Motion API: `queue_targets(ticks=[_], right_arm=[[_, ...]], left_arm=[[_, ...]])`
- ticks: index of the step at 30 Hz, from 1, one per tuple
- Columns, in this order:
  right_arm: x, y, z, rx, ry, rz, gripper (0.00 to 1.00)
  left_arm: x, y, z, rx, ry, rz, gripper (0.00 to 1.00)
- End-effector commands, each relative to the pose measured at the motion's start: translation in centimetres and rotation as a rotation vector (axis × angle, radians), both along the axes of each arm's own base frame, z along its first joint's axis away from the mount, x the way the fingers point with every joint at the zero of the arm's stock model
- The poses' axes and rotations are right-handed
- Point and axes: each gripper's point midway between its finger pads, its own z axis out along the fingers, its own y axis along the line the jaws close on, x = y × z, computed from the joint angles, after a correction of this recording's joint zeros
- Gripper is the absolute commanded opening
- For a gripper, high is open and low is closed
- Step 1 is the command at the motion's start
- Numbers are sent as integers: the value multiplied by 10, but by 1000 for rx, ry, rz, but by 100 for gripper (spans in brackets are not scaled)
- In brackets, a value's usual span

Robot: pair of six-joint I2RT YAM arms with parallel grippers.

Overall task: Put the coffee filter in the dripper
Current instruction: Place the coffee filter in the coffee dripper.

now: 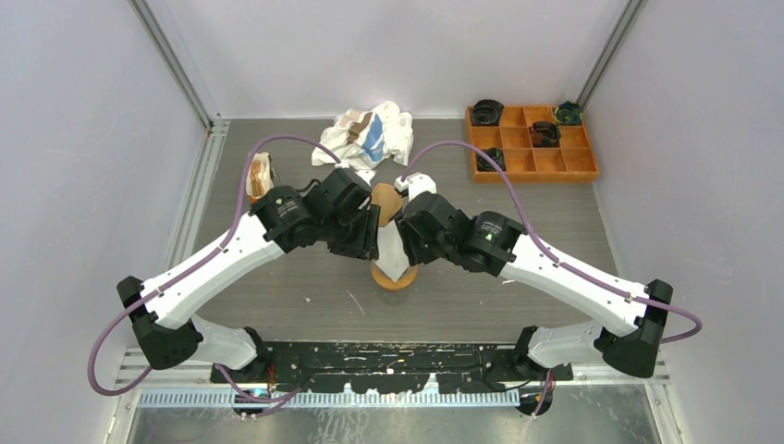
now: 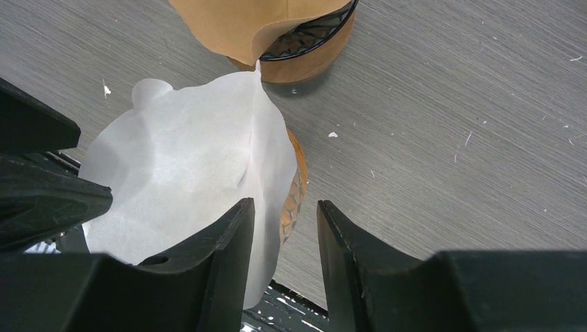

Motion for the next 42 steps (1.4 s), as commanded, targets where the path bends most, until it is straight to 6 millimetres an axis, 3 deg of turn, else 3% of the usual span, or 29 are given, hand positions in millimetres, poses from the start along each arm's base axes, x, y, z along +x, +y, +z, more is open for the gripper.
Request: queue_targets(ticks=[1,26,32,42], right_arm=[[7,6,14,43,-40,-1,45],[-1,18,-32,41,44,24,46],[-1,17,-38,33,48,26,47],[-4,20,-45,30,68,39,47]], left_arm=[[10,-5,16,-40,-53,8,44],[1,-2,-23,-2,23,23,47],[2,-1,-19,-13,10,28,48],[13,-7,5,-117,-76,80,55]])
